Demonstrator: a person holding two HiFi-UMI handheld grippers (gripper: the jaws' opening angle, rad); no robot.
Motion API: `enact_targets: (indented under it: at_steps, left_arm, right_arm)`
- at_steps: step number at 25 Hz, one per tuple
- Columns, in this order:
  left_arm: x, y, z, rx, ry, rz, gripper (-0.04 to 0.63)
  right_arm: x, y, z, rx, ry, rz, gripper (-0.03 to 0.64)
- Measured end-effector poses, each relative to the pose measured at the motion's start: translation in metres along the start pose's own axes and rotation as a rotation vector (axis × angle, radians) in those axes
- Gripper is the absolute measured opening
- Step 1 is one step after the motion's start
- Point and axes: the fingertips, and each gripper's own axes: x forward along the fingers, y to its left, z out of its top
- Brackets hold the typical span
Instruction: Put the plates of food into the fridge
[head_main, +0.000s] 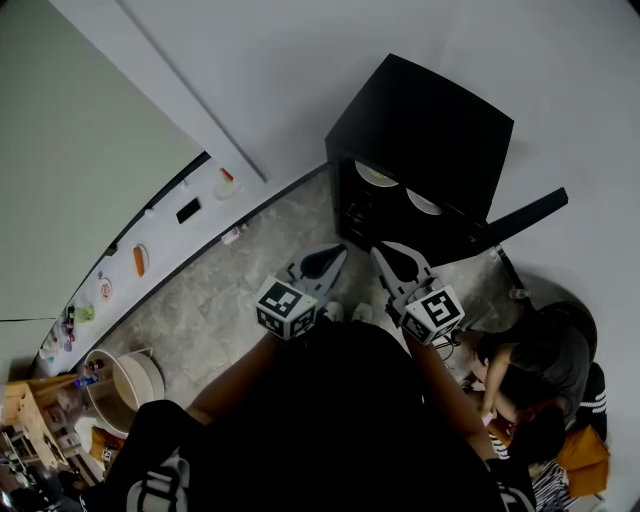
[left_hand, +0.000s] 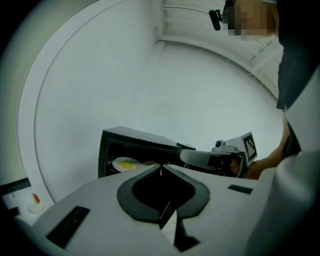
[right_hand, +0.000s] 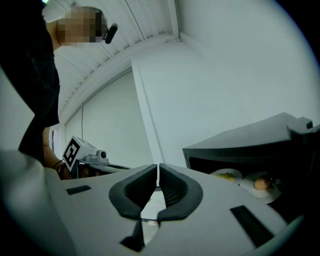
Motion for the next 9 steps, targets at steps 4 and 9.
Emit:
enact_targets:
  at_steps: [4,9]
  left_arm:
    - [0.001,-0.004,-0.001,0.012,0.004,-0.004,0.025]
    - [0.005,-0.003,-0.005,0.006,0.016,-0.003,0.025]
  right_arm:
    - [-0.011,0.004,-0.006,-0.038,0.016,-0.036,0.034]
    - [-0.019,-0.003,-0.014,-0.052,0.033,-0.068,0.035]
